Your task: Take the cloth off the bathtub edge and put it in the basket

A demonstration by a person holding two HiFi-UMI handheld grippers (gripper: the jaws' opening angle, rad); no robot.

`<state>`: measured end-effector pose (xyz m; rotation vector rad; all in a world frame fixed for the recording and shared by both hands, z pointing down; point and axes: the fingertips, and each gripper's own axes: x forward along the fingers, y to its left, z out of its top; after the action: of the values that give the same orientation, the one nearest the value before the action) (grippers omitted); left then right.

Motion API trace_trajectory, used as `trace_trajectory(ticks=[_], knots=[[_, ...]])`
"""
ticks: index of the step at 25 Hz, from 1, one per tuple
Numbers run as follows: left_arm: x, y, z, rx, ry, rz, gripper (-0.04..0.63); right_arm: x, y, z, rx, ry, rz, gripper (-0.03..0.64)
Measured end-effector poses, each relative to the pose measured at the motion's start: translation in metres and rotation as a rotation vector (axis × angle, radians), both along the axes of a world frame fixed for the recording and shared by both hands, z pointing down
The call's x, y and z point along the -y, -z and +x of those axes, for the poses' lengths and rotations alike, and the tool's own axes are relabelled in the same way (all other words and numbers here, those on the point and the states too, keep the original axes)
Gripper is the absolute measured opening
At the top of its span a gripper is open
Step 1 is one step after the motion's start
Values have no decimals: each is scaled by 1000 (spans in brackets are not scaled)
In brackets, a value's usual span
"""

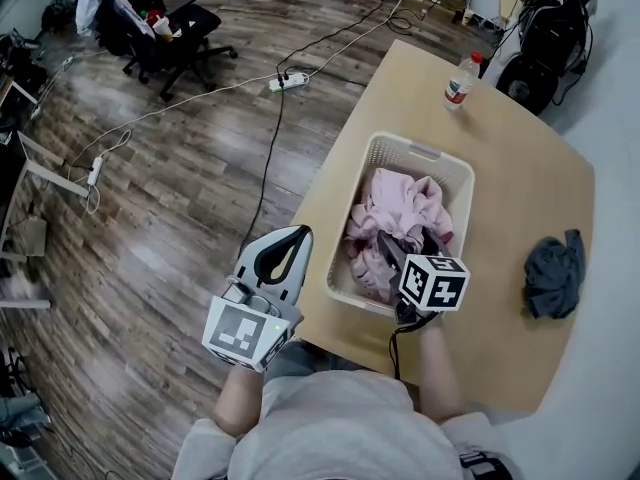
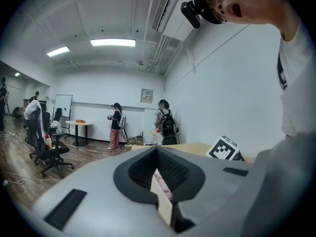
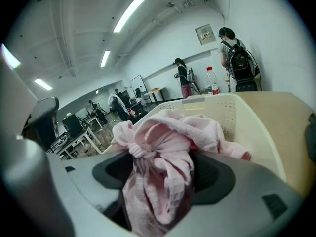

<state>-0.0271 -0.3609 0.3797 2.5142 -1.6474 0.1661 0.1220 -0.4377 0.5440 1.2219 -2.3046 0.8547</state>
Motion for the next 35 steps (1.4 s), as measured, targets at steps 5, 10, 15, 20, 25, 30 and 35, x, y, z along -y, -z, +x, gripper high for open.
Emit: trace_trajectory(ticks=[5, 10, 15, 20, 25, 30, 35], knots=[[-9, 9, 0, -8, -38, 26, -4, -12, 40, 6, 75, -60, 82, 347], [-18, 17, 9, -13, -104, 48, -3, -33, 65, 12, 97, -93, 136, 249], [-30, 21, 16, -23, -181, 63, -4, -56, 92, 21, 86, -168, 217, 33], [-45, 26, 21, -32, -254, 78, -3, -83, 114, 21, 57, -206, 298, 9], [-61, 30, 23, -37, -320, 94, -3, -110, 133, 19, 47, -249, 359, 9], [-75, 35, 22, -46, -373, 111, -4, -135, 152, 15, 40, -284, 411, 9], [-92, 39, 20, -49, -422, 134, -3, -161, 165, 6, 39, -312, 456, 9]])
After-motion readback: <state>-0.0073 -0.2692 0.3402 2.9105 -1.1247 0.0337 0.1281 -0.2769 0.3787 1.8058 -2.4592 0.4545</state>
